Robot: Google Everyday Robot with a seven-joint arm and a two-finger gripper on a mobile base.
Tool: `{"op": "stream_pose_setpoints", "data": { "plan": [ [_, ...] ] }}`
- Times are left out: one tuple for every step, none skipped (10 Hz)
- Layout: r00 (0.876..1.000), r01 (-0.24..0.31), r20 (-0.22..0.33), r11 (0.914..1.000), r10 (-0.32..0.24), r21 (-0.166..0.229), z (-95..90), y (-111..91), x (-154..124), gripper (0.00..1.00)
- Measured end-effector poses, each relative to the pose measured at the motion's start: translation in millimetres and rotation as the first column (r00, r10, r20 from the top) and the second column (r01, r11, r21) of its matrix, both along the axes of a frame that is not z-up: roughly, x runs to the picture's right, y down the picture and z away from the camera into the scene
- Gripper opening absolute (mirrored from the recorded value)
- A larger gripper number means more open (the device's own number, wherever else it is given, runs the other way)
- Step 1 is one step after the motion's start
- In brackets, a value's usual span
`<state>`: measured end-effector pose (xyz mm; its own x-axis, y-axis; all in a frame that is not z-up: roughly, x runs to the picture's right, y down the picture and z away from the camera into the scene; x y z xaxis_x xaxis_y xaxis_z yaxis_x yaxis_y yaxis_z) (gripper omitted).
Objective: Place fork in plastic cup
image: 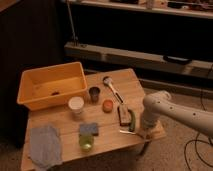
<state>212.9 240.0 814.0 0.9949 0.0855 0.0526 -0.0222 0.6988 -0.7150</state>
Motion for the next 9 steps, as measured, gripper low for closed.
{"op": "stream_pose_setpoints", "data": {
  "plan": [
    [1.0, -0.002, -0.002, 0.9999, 0.002, 0.014, -2.0, -1, 0, 0.0],
    [1.0, -0.002, -0.002, 0.9995, 0.002, 0.031, -3.1, -3, -2, 0.0],
    [1.0, 0.001, -0.001, 0.9987, -0.001, 0.051, -4.5, -5, -5, 0.0],
    [1.0, 0.013, -0.004, 0.9977, -0.013, 0.067, -5.1, -8, -5, 0.01],
    [1.0, 0.015, -0.012, 0.9963, -0.014, 0.085, -7.8, -11, -6, 0.09],
    [1.0, 0.008, -0.019, 0.9955, -0.007, 0.094, -9.9, -11, -7, 0.19],
    [1.0, 0.001, -0.023, 0.9949, 0.001, 0.101, -12.8, -11, -9, 0.29],
    [1.0, -0.002, -0.026, 0.9943, 0.005, 0.106, -15.0, -11, -10, 0.37],
    [1.0, -0.009, -0.024, 0.9939, 0.012, 0.11, -17.6, -9, -12, 0.49]
  ]
}}
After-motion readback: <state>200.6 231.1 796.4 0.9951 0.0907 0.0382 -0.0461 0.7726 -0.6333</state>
